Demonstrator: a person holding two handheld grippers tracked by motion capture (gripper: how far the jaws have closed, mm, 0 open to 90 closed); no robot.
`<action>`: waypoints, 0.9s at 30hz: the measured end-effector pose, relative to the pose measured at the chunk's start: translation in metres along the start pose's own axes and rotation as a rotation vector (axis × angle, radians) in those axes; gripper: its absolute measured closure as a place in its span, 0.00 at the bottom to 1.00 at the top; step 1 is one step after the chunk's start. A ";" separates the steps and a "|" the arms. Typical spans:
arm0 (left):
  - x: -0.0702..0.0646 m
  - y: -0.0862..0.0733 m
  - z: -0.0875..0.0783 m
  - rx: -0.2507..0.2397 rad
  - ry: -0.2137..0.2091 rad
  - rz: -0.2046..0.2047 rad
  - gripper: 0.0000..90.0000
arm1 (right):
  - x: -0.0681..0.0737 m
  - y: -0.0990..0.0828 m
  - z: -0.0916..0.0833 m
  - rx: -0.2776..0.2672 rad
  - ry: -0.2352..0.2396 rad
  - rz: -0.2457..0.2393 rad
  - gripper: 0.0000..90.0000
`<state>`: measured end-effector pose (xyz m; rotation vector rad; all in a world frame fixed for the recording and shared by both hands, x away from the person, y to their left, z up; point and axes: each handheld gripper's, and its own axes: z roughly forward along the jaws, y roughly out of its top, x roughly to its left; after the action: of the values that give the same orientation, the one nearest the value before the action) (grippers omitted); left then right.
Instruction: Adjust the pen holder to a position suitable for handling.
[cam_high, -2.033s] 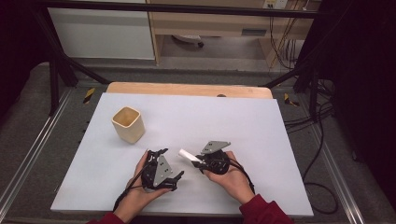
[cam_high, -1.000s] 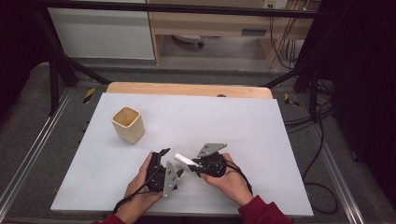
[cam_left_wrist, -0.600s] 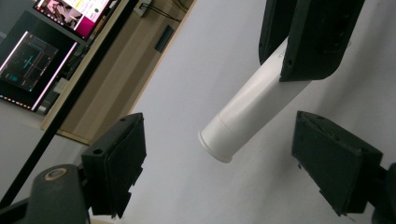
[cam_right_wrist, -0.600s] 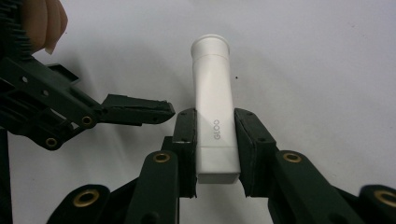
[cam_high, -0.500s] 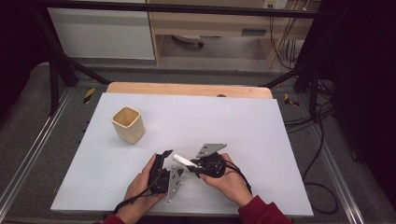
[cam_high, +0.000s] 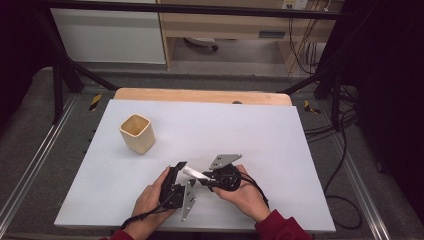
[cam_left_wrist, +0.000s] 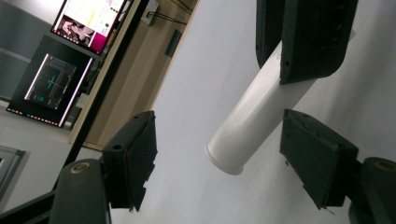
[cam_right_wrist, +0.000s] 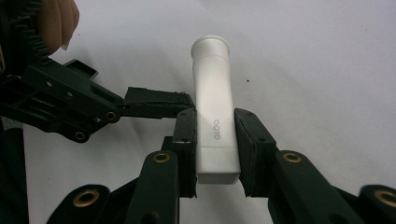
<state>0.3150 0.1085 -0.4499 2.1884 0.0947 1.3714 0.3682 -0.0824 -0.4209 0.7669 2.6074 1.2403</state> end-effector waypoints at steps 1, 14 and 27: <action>0.000 0.000 0.000 -0.001 0.001 0.006 0.32 | 0.000 0.000 0.000 -0.002 0.001 0.000 0.79; -0.007 0.002 0.001 0.010 -0.001 0.108 0.40 | -0.001 0.001 -0.002 -0.011 0.001 0.002 0.79; -0.013 0.004 0.000 0.017 0.018 0.219 0.50 | 0.001 0.003 -0.003 -0.024 0.016 0.005 0.79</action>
<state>0.3081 0.1004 -0.4589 2.2540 -0.1306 1.5122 0.3675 -0.0827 -0.4164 0.7635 2.6000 1.2817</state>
